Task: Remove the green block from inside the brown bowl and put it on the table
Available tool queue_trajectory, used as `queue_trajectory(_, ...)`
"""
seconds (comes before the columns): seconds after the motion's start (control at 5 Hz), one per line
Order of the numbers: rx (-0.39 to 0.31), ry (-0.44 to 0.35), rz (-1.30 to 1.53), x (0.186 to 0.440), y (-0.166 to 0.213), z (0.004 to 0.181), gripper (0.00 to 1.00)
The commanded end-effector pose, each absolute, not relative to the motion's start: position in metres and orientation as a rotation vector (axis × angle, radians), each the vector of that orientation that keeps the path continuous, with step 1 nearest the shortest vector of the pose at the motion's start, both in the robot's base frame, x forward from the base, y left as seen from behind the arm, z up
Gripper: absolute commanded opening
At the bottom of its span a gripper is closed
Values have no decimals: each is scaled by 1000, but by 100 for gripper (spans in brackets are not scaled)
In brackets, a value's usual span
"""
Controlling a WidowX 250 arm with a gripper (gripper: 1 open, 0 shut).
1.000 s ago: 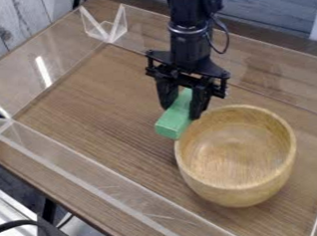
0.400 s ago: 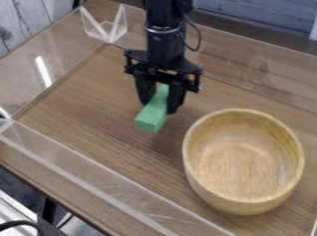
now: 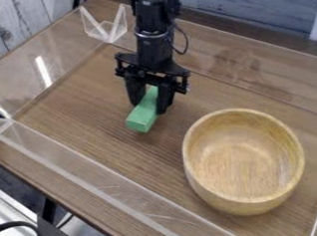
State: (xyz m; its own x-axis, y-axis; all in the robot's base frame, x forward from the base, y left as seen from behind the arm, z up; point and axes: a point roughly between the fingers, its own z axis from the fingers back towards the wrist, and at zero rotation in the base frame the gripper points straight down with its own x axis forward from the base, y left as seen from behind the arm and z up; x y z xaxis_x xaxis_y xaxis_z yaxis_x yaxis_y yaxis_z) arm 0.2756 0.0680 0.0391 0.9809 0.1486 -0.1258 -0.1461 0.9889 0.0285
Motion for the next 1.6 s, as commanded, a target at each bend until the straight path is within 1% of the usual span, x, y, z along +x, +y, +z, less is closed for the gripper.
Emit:
queue_trajectory(0.0, 35, 73, 158, 287, 79, 49, 0)
queue_trajectory(0.6, 37, 79, 177, 289, 88, 43, 0)
queue_trajectory(1.4, 29, 91, 193, 287, 92, 40, 0)
